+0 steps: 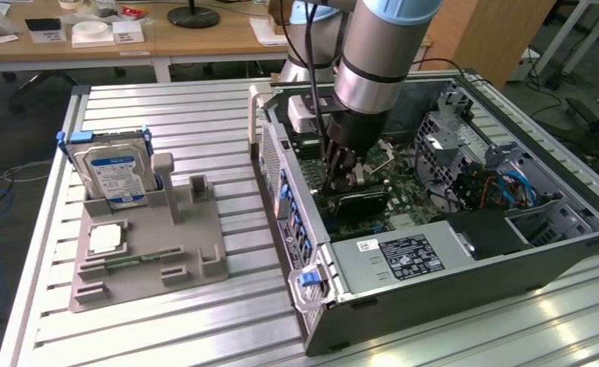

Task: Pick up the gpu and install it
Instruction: 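Press down on the gpu until it lock into place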

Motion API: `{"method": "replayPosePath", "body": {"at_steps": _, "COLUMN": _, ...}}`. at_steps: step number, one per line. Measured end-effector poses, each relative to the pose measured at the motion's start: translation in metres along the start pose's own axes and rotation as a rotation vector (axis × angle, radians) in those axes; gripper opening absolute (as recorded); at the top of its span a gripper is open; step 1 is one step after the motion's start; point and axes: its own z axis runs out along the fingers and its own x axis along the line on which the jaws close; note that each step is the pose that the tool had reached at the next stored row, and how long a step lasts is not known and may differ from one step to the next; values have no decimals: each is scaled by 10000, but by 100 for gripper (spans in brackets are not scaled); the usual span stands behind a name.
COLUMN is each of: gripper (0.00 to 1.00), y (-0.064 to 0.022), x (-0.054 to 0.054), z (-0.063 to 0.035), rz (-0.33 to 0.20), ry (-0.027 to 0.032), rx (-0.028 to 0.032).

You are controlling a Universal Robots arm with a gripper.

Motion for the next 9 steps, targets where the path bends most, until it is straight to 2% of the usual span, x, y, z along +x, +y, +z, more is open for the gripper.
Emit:
{"method": "replayPosePath", "body": {"at_steps": 5, "gripper": 11, "y": -1, "x": 2, "z": 33, "rz": 0, "ry": -1, "rx": 0}}
{"method": "replayPosePath", "body": {"at_steps": 9, "gripper": 11, "y": 0, "x": 7, "z": 88, "rz": 4, "ry": 24, "rx": -15}}
